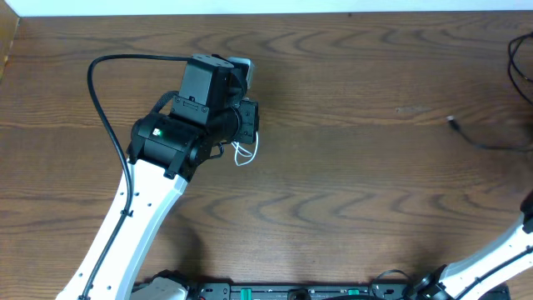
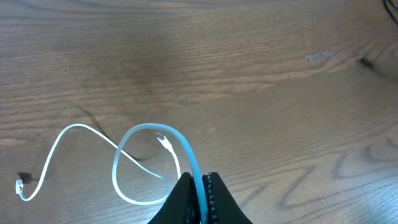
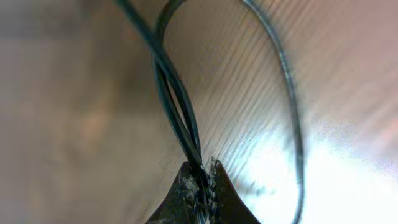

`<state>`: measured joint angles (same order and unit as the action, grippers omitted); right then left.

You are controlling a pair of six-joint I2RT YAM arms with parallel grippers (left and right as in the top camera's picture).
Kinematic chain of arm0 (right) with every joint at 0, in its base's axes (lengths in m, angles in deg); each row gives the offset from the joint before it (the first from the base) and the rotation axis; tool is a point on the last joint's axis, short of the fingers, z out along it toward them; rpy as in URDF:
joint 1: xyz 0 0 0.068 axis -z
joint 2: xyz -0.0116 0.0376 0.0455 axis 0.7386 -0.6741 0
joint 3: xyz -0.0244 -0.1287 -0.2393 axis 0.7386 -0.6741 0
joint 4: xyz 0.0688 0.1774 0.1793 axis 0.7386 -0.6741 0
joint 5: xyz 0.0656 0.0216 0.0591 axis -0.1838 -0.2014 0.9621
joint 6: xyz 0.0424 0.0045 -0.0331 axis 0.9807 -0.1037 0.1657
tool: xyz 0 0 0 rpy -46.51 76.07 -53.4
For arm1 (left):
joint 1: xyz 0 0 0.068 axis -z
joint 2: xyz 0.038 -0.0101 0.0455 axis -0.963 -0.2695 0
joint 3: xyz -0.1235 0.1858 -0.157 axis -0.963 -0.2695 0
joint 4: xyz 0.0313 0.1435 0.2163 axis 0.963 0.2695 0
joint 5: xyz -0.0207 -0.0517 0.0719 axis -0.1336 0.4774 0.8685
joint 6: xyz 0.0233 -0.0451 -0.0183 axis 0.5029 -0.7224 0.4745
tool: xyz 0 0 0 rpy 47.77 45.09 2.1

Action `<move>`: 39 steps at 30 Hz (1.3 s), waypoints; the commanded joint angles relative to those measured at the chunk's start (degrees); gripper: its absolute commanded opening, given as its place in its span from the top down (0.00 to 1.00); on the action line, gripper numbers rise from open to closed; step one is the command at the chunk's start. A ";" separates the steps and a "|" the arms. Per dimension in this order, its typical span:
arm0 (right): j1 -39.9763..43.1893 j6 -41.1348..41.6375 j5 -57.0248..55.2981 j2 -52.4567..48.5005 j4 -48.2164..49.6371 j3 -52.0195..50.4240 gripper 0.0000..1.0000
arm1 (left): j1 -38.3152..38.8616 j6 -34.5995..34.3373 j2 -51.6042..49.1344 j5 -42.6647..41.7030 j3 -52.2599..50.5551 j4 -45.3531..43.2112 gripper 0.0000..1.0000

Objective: Untangle cables

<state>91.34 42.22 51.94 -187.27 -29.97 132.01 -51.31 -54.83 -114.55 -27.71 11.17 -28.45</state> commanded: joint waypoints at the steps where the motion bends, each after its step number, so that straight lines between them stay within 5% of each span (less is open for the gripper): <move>1: 2.64 7.78 0.11 8.81 3.04 5.73 0.99 | 0.17 -0.28 -0.22 -0.48 0.83 -0.07 0.93; 7: 3.43 7.87 -7.85 9.66 7.48 5.92 0.99 | 0.17 -0.28 -0.22 -0.50 0.83 -0.07 0.93; 8: 3.43 7.89 -7.93 9.05 7.15 5.90 0.92 | 0.17 -0.28 -0.22 -0.50 0.83 -0.07 0.92; 12: 3.28 8.63 0.17 8.09 5.38 5.90 0.13 | 0.17 -0.28 -0.22 -0.50 0.83 -0.13 0.93; 13: 3.17 9.25 2.32 8.11 4.94 5.92 0.01 | 0.17 -0.28 -0.22 -0.52 0.83 -0.28 0.93; 24: -1.18 3.02 16.37 9.25 -3.26 6.08 0.01 | 0.17 -0.22 -0.15 -1.07 0.85 -3.78 0.92; 33: -10.86 -17.90 50.49 9.31 -10.62 6.05 0.01 | 0.17 -0.52 -0.04 -22.34 0.87 -21.29 0.92; 39: -20.31 -26.97 53.79 9.31 -15.23 6.03 0.01 | 0.11 -9.14 -0.07 -28.79 0.87 -33.14 0.92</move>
<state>75.69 23.56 98.80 -179.29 -44.39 137.91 -51.29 -57.94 -114.60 -49.17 11.19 -57.76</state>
